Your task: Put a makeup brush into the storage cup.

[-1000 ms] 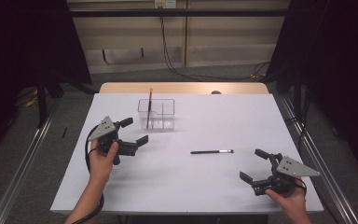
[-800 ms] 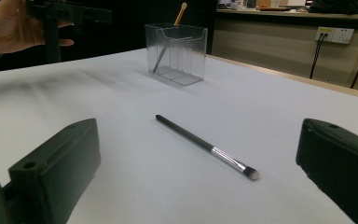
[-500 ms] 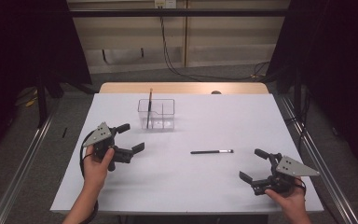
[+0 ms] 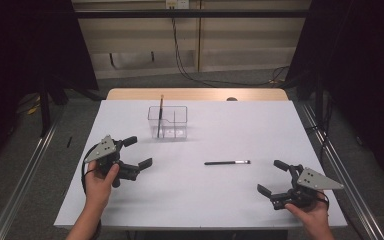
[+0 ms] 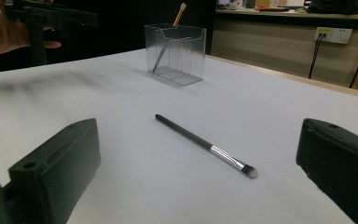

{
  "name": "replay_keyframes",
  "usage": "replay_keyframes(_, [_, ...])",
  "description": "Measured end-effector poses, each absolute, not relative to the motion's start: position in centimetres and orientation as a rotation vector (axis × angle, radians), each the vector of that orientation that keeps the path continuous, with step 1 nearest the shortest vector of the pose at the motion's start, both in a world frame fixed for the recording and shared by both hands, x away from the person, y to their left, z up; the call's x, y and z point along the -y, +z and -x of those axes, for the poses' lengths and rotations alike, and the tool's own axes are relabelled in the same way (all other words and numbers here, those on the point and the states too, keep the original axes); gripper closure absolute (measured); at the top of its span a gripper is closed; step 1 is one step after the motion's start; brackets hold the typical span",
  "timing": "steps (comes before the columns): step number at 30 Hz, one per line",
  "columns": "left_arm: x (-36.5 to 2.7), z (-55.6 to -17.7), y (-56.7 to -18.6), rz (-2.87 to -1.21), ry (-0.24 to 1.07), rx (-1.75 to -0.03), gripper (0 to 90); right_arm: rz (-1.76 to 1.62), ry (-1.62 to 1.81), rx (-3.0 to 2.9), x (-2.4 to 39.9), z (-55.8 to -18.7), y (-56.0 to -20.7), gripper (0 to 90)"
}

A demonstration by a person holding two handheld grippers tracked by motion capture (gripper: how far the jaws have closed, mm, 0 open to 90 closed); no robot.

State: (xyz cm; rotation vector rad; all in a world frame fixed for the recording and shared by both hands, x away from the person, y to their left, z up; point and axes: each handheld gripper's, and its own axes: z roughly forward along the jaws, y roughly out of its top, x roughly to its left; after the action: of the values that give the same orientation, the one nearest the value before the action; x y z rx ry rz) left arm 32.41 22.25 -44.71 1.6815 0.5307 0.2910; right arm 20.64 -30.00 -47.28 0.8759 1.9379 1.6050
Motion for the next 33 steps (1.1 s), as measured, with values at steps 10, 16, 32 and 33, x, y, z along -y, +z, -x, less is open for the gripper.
replay_keyframes(10, [-22.8,-31.6,-44.8,-1.69,0.294,-0.525,0.0,-0.875,1.607,-1.936,30.0,-20.5,-47.3,0.0])
replay_keyframes(16, [-23.3,-31.2,-44.9,-1.696,0.3,-0.52,0.0,-0.873,1.601,-1.94,30.0,-20.6,-47.3,0.0])
replay_keyframes(32, [-24.2,-30.0,-45.1,-1.709,0.3,-0.521,0.0,-0.871,1.602,-1.936,30.0,-20.6,-47.3,0.0])
replay_keyframes(33, [-24.2,-30.0,-45.1,-1.711,0.298,-0.519,0.0,-0.873,1.601,-1.935,30.0,-20.6,-47.2,0.0])
